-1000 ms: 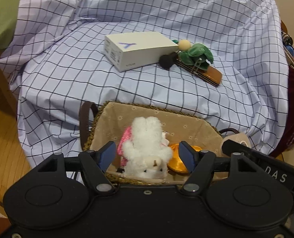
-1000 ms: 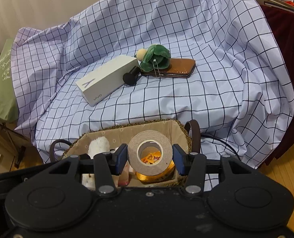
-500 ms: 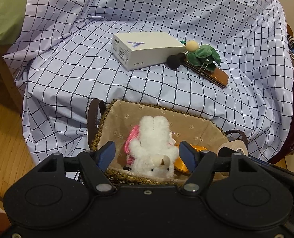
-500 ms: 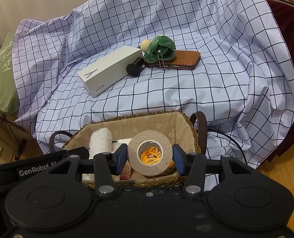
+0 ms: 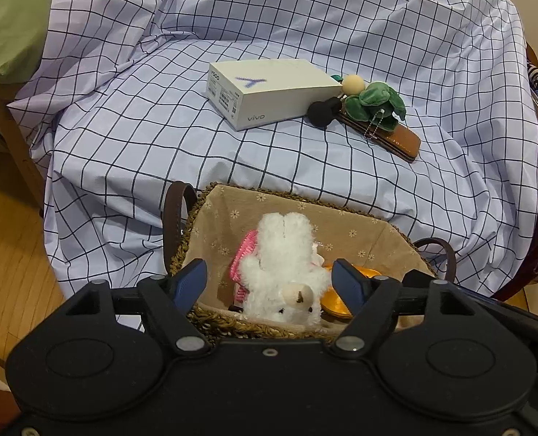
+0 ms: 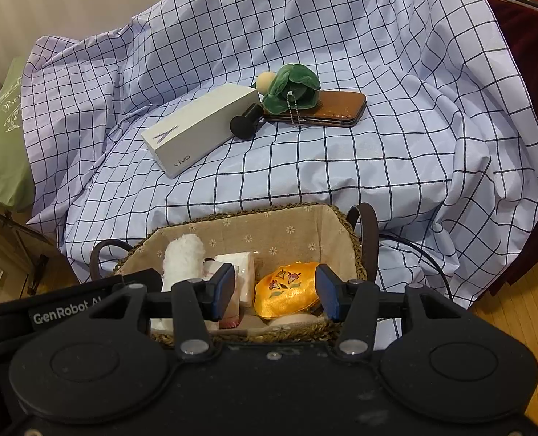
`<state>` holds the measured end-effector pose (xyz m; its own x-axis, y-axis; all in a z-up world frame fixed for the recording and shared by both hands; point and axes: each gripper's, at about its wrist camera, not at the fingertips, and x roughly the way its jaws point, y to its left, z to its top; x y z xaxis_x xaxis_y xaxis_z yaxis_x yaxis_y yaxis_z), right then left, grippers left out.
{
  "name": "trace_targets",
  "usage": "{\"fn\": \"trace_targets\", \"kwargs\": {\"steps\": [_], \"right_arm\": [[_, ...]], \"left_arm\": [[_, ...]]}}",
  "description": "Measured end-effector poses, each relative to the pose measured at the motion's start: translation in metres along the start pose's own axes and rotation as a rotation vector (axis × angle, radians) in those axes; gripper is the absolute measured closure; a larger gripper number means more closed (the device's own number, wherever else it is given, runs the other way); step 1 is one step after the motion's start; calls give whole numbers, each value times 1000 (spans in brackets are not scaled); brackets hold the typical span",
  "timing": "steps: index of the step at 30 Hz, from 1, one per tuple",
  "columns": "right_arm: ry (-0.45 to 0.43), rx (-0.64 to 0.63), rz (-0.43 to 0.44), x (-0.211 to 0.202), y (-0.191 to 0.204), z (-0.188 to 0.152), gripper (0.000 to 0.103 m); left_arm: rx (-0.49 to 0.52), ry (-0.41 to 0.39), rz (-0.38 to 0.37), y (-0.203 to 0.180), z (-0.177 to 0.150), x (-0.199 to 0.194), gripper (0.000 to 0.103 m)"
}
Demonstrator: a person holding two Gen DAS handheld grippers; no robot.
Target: Organize soft objects
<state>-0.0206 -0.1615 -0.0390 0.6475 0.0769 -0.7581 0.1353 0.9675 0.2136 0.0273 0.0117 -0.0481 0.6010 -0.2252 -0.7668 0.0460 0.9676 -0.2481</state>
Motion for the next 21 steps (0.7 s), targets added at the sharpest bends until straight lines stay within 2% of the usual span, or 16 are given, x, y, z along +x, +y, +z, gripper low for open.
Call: {"fn": "trace_targets", "kwargs": {"steps": [21], "right_arm": [[0,3,-8,-2,-2,1,53]], "left_arm": [[11,-5,8,-1,0,-1,32]]}}
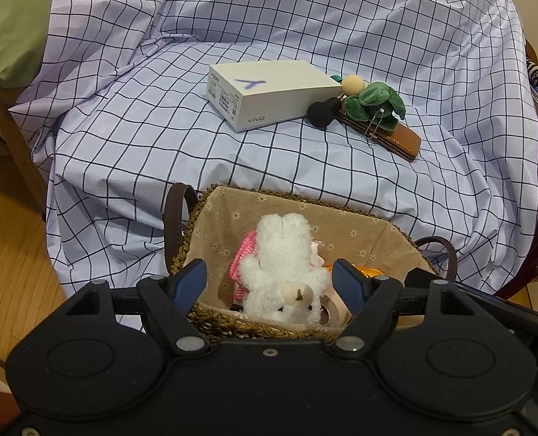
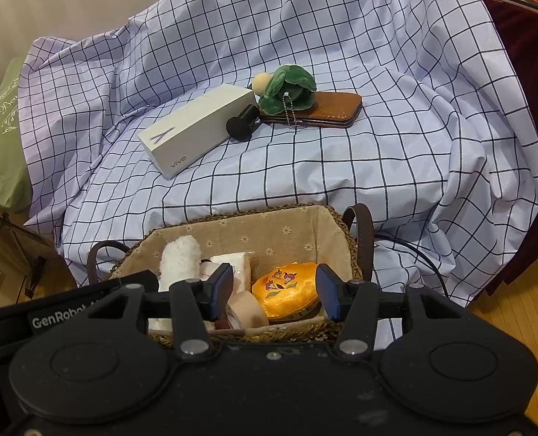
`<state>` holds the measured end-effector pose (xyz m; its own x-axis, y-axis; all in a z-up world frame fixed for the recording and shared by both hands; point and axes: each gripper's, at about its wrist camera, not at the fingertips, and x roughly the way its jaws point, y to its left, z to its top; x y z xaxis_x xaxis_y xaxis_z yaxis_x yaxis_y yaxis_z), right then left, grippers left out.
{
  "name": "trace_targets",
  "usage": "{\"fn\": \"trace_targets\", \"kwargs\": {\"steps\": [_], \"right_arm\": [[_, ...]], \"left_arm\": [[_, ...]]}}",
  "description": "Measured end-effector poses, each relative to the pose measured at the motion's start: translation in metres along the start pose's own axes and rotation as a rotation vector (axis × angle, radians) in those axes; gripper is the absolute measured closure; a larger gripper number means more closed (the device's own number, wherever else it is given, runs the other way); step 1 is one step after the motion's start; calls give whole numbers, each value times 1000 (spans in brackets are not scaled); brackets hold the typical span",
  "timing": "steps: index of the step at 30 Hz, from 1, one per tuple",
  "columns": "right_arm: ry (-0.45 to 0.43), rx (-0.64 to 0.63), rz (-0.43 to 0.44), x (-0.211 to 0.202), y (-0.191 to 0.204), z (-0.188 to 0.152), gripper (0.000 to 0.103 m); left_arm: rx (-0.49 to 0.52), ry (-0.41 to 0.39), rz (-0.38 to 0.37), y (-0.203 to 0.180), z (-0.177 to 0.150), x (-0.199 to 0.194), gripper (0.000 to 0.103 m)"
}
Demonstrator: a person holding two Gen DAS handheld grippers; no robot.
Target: Organize soft objects
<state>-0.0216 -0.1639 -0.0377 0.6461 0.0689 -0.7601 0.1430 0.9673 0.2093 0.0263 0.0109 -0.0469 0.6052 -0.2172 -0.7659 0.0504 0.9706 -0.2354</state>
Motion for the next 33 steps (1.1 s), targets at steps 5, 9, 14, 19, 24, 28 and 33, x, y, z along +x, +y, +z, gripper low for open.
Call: {"fn": "trace_targets", "kwargs": {"steps": [5,9,14,19,24,28,33], "right_arm": [[3,3,-5,1,0,0,52],[5,6,-8,1,0,0,52],[5,8,-9,1,0,0,52],[4,15,-13,1,0,0,51],[-1,22,-14,0,0,0,51],[-6,31,-17,-1,-1,1,50],[-19,49,-30,-1,-6,5,48]], "left_arm": [[9,1,5,-1,0,1,32],[14,2,7,-1,0,1,32],[21,1,10,-2,-1,1,31],[27,-1,14,-2,0,1,31],[44,-18,24,-4,0,-2,30],[64,-40,37,-7,1,-6,29],[108,-84,65,-13,4,-11,25]]}}
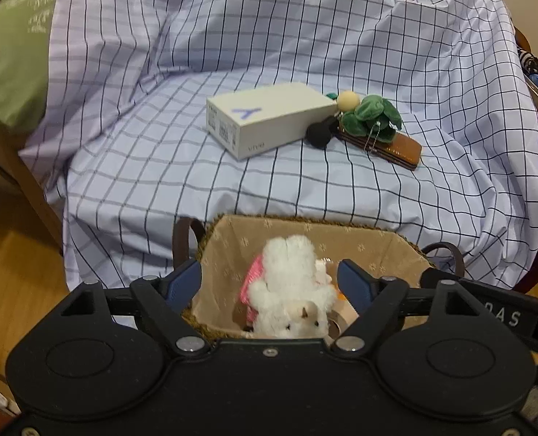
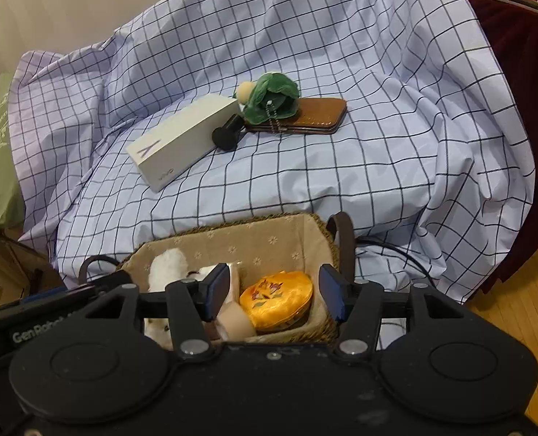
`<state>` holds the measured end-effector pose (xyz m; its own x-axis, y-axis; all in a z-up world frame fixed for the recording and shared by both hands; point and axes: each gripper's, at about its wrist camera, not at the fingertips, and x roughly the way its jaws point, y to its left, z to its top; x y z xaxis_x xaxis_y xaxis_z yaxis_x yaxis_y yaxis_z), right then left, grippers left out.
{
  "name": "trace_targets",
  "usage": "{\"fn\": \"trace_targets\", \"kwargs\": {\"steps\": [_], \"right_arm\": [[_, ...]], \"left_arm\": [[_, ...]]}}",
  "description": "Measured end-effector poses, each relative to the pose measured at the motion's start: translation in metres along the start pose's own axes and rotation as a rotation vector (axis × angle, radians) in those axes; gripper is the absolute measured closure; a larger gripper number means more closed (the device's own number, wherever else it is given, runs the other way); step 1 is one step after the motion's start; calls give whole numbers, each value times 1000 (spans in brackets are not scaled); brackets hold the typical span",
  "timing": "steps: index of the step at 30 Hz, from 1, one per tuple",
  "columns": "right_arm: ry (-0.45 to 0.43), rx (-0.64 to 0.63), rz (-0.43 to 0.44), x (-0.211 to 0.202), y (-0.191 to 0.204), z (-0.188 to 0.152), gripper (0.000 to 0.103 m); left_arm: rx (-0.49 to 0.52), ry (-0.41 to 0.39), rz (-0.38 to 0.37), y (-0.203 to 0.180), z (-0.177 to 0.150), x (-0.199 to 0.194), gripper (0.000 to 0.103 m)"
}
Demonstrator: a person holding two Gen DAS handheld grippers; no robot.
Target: Organize soft objects
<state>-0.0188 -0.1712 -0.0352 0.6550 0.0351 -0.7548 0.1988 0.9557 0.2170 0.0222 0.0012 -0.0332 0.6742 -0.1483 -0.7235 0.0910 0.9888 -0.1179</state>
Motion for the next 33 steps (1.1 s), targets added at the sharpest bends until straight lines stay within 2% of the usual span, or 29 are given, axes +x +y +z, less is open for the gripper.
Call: {"fn": "trace_targets", "kwargs": {"steps": [5,10,20,33], "right_arm": [[0,24,-19,7,-6,10,48],[15,35,-37,20,-11,24,48],[40,35,-69,54,-14,64,45],[45,-21,-91,115,3,124,44]], "left_arm": [[62,-19,24,-10,5,2,25],[105,3,13,-17,12,11,25],[112,45,-24,-19,41,34,25],[127,115,-32,-20,80,90,25]]}}
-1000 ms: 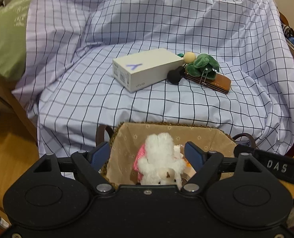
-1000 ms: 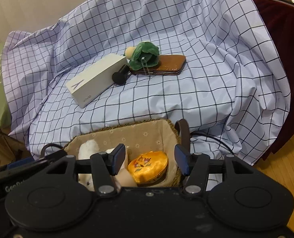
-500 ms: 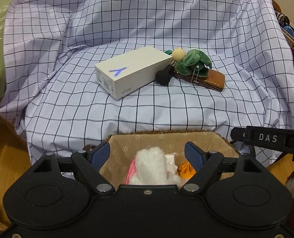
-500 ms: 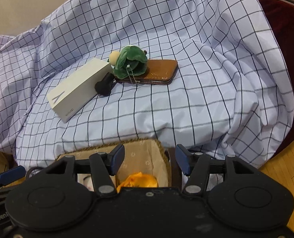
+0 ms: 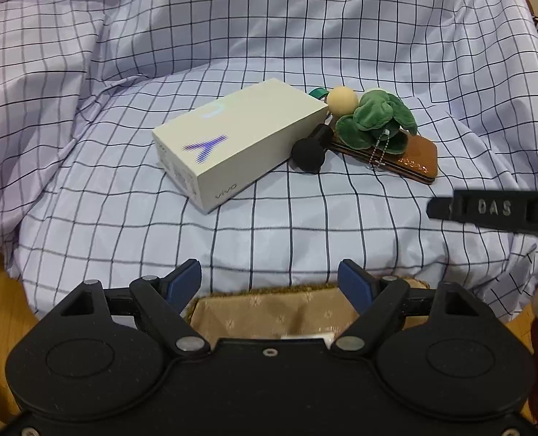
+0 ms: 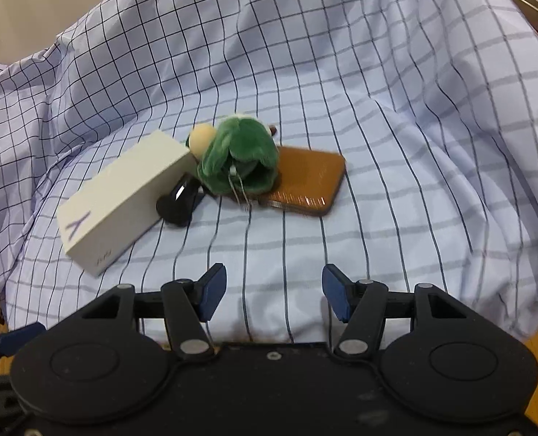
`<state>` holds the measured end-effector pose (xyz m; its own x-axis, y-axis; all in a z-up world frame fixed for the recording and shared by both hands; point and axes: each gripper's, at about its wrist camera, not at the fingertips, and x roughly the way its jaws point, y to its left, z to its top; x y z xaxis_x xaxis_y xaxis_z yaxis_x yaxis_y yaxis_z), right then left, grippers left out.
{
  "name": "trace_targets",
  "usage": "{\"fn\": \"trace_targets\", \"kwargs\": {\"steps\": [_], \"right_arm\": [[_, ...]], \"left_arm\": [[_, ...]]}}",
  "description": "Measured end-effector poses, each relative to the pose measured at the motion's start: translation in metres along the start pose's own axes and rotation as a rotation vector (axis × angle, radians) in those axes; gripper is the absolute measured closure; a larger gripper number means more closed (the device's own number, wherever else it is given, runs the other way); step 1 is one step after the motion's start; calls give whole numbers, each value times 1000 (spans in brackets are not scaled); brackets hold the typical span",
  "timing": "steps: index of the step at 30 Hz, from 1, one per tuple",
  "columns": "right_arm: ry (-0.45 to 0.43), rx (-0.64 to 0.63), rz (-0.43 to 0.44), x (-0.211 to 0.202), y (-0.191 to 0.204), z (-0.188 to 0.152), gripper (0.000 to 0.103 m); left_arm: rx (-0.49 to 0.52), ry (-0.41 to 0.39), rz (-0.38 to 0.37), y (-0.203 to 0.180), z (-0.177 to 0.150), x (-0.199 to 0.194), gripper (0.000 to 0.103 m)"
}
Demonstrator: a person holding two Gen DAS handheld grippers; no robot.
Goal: Organize soft objects
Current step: 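Move both tools toward the green plush turtle and the vivo box, then grasp the green plush turtle with the right tool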
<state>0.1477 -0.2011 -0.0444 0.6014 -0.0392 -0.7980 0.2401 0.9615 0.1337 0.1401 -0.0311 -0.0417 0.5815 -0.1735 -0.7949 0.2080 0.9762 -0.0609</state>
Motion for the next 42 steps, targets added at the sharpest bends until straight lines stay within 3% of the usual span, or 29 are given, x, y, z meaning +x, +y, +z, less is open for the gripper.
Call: {"fn": "trace_targets", "kwargs": {"steps": [12,22,36,42], "right_arm": [[-49,-98,-35,58,22,63,44],[-60,-104,-59,109,18,112,44],[-100,17,-137,155,-13,151,43],[-141,17,-115,165,-17,152,38]], "left_arm": [[45,35,-24,-9,29,33,25],[45,65,-35,-4,38,52,25],[57,47,-49,-1,63,54,25],[57,32,-61,-2,88,56,25]]}}
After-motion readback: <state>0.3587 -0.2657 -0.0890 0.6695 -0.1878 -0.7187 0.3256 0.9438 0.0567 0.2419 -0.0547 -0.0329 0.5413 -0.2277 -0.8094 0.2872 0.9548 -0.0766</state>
